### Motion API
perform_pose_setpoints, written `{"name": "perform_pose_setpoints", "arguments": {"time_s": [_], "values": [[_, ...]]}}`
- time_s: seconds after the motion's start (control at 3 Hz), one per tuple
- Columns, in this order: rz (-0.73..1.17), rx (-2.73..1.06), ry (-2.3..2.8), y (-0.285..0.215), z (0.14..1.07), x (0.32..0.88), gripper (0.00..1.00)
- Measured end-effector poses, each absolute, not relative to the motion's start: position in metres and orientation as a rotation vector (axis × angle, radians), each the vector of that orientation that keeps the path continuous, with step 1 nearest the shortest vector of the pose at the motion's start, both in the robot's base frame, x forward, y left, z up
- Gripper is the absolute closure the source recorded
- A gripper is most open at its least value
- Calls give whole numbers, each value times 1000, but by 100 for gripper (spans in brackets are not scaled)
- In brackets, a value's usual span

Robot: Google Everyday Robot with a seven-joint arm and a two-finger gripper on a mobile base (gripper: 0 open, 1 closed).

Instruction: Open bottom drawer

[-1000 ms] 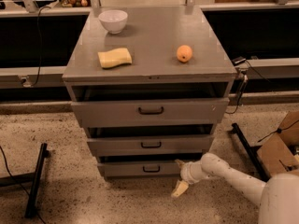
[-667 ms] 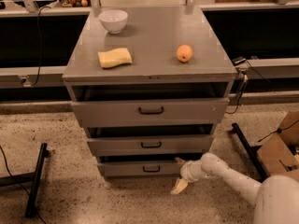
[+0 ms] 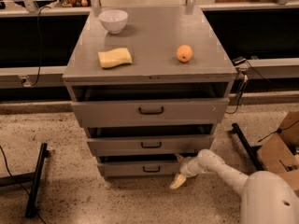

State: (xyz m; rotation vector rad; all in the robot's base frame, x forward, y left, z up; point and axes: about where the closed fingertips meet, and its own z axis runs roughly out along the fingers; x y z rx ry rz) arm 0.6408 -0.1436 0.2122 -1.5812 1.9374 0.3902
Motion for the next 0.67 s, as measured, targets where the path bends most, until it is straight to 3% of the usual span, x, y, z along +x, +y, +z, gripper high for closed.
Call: {"name": "perform_pose_setpoints", "arguments": {"time_s": [0.67], "values": [[395, -1524, 1990, -165, 194, 652, 23]]}}
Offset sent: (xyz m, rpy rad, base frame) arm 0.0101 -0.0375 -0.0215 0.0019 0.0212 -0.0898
